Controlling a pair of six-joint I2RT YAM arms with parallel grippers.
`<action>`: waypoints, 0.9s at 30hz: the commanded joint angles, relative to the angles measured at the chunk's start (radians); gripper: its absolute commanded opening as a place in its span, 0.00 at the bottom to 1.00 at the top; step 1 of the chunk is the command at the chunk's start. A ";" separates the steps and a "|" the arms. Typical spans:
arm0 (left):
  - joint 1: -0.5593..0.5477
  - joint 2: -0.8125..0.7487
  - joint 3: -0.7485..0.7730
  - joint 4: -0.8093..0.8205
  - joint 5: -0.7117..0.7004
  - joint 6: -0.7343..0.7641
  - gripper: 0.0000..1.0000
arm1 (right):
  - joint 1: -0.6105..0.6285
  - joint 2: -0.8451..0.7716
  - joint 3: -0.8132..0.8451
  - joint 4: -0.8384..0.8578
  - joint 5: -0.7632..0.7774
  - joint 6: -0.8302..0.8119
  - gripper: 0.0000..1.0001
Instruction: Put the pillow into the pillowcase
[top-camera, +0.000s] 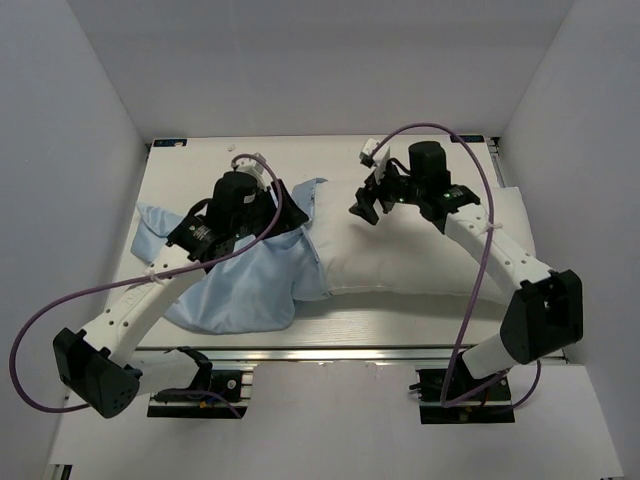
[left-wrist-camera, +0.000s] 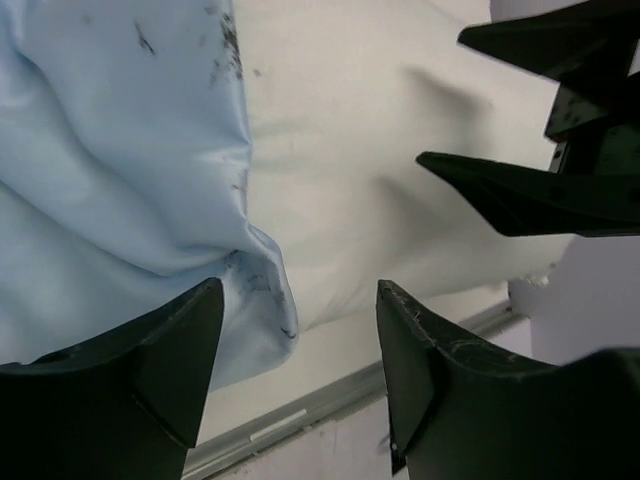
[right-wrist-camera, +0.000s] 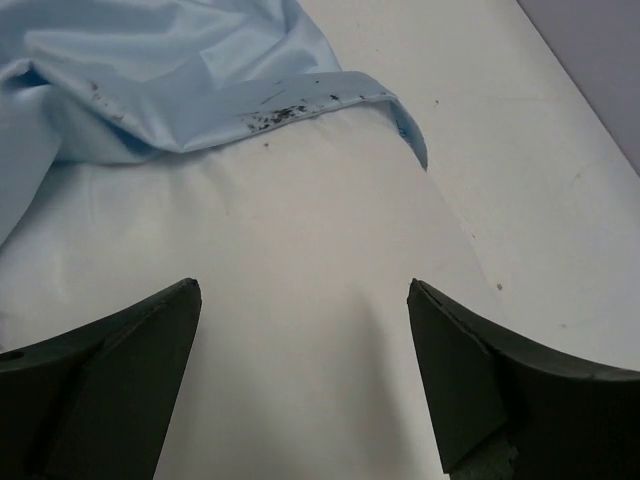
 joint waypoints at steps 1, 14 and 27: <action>0.005 0.012 0.092 -0.106 -0.168 0.061 0.72 | 0.029 0.058 0.021 0.167 0.079 0.176 0.89; 0.031 0.520 0.397 -0.050 -0.159 0.322 0.69 | 0.056 0.289 0.171 0.089 0.196 0.270 0.84; 0.031 0.652 0.477 -0.025 -0.247 0.302 0.50 | 0.056 0.265 0.081 0.100 0.199 0.283 0.67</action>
